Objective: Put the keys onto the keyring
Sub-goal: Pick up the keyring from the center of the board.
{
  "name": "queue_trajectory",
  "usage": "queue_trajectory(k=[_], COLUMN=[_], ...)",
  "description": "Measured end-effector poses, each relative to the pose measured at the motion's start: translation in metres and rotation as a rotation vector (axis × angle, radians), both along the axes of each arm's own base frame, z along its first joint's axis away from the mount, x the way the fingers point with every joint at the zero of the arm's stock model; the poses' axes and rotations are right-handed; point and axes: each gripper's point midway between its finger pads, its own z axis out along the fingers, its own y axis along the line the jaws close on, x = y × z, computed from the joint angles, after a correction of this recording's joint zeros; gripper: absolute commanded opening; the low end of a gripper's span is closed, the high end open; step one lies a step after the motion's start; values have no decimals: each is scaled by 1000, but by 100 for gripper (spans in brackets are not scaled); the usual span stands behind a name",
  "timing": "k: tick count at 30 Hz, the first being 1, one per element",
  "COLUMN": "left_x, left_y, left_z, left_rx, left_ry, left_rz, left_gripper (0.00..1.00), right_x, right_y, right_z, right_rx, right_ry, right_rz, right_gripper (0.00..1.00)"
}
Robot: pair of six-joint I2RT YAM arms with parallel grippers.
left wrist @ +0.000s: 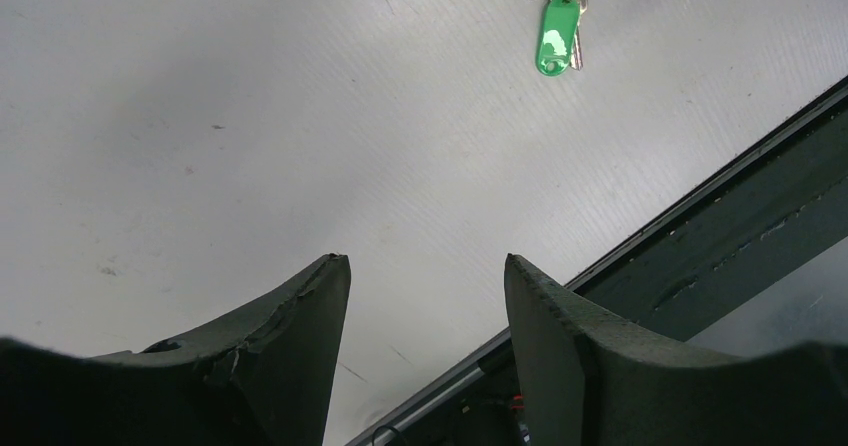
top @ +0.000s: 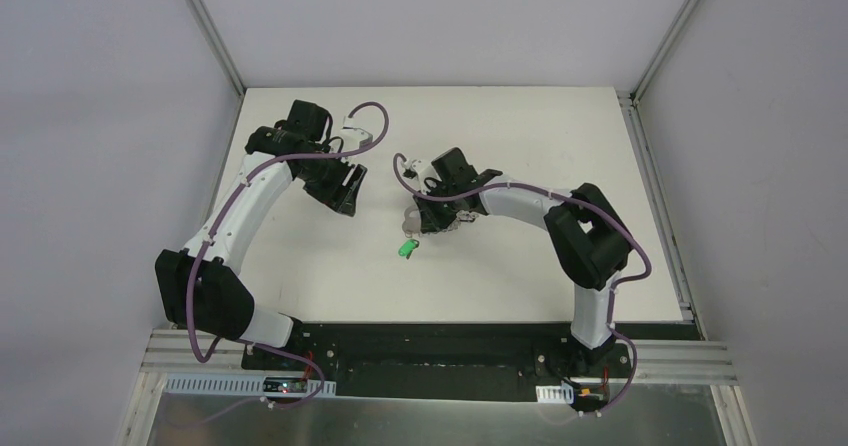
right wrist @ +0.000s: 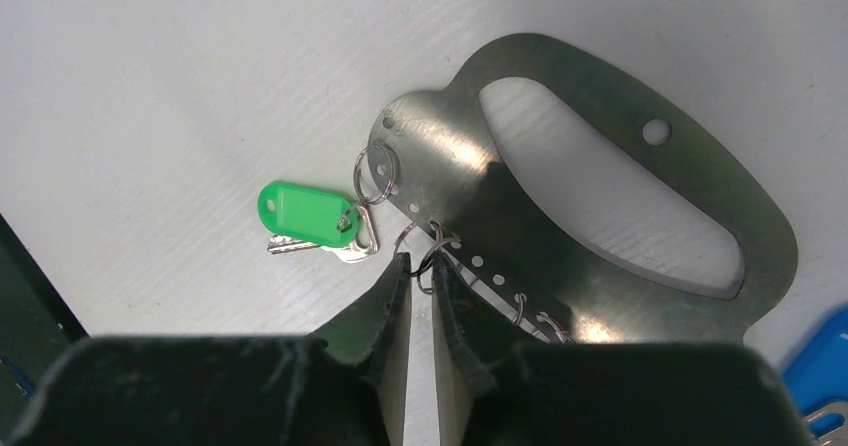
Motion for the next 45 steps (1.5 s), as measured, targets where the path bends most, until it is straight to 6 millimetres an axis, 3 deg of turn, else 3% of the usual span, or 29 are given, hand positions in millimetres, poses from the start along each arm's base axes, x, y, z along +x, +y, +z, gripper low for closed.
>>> queue_trajectory(k=[5, 10, 17, 23, 35, 45], left_x=[-2, -2, -2, -3, -3, -2], left_y=[1, 1, 1, 2, 2, 5], left_z=[-1, -1, -1, -1, -1, -2], left_rx=[4, 6, 8, 11, 14, 27], left_ry=[6, 6, 6, 8, 8, 5], left_rz=[0, -3, -9, -13, -13, -7], left_gripper=[60, 60, 60, 60, 60, 60], right_x=[0, 1, -1, -3, -11, -4], right_y=[-1, -1, -3, -4, -17, -15], right_z=[-1, -1, 4, 6, -8, -10], right_rx=[-4, -8, -4, 1, -38, -37], right_ry=[3, -2, -7, -30, -62, -110], right_rz=[-4, -6, 13, 55, 121, 121], right_gripper=[13, 24, 30, 30, 29, 30])
